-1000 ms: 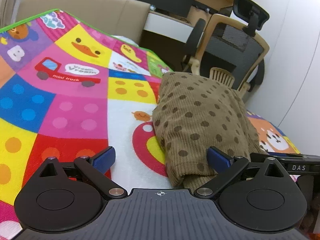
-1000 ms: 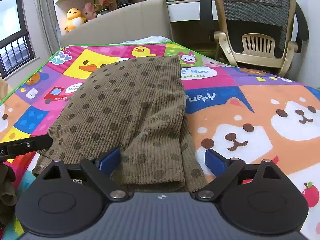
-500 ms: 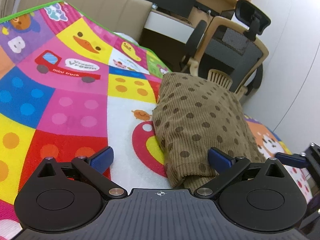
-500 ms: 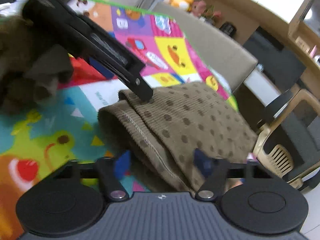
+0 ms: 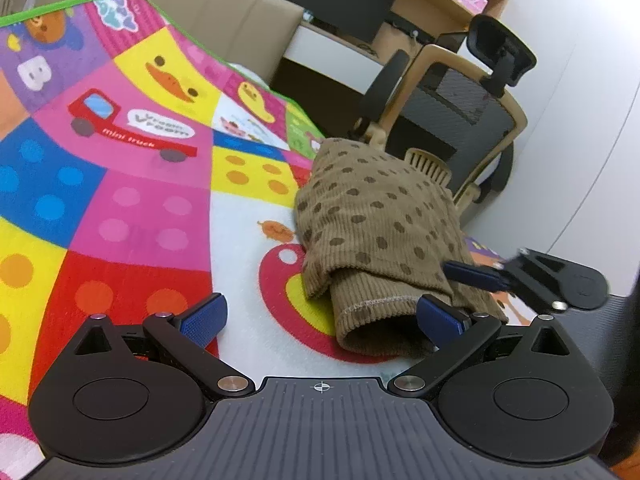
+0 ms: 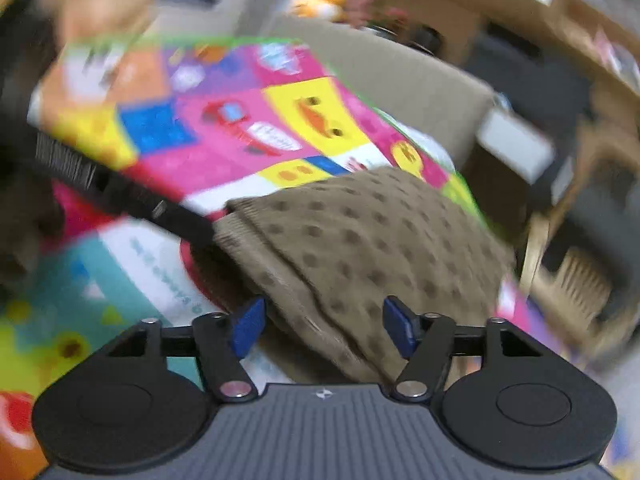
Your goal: Fold clothes
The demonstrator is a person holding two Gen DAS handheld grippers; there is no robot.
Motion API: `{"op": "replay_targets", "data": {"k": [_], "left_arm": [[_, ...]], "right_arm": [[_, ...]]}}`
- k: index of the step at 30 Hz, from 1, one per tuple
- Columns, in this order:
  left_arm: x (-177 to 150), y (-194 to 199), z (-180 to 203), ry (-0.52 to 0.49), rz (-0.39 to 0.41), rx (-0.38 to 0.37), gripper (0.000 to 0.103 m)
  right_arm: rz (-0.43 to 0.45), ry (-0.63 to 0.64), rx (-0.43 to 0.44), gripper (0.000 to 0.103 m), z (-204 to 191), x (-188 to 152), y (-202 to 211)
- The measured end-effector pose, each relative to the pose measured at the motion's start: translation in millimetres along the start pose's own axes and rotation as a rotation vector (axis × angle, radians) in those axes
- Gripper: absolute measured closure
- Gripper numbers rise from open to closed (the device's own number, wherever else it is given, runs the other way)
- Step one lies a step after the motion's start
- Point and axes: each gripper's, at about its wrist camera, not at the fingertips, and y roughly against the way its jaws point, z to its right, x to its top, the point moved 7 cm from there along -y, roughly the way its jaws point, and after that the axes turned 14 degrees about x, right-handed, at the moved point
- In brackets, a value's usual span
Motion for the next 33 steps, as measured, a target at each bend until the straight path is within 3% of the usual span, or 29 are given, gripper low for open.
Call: {"op": "replay_targets", "data": {"k": [2, 4, 6, 8, 10, 13, 19, 20, 23, 26, 33], "left_arm": [[0, -1, 1, -0.013, -0.009, 0.006, 0.0], [0, -3, 6, -0.041, -0.015, 0.023, 0.0], [1, -5, 12, -0.073, -0.026, 0.04, 0.0], [1, -6, 20, -0.085, -0.041, 0.053, 0.0], [-1, 0, 34, -0.116, -0.037, 0.075, 0.0], [-12, 13, 60, -0.21, -0.002, 0.12, 0.0], [-43, 24, 100, -0.298, 0.018, 0.148, 0.0], [-48, 23, 104, -0.308, 0.006, 0.165, 0.0], [-58, 16, 110, -0.337, -0.024, 0.242, 0.0], [-64, 9, 109, -0.362, -0.022, 0.327, 0.0], [-65, 10, 105, -0.357, -0.015, 0.333, 0.0]], "right_arm": [[0.024, -0.202, 0.048, 0.032, 29, -9, 11], [0.002, -0.324, 0.031, 0.031, 54, -25, 10], [-0.047, -0.371, -0.044, 0.029, 72, -42, 6], [-0.038, -0.415, -0.057, 0.025, 77, -51, 17], [-0.003, -0.395, -0.104, 0.0, 69, -54, 36], [0.036, -0.311, -0.198, 0.0, 49, -58, 61], [-0.072, -0.38, -0.155, 0.0, 42, -79, 62], [-0.077, -0.397, -0.18, 0.0, 44, -84, 61], [-0.058, -0.482, -0.222, 0.0, 57, -94, 63], [-0.034, -0.547, -0.208, 0.0, 65, -100, 62], [-0.014, -0.535, -0.272, 0.0, 58, -103, 62]]}}
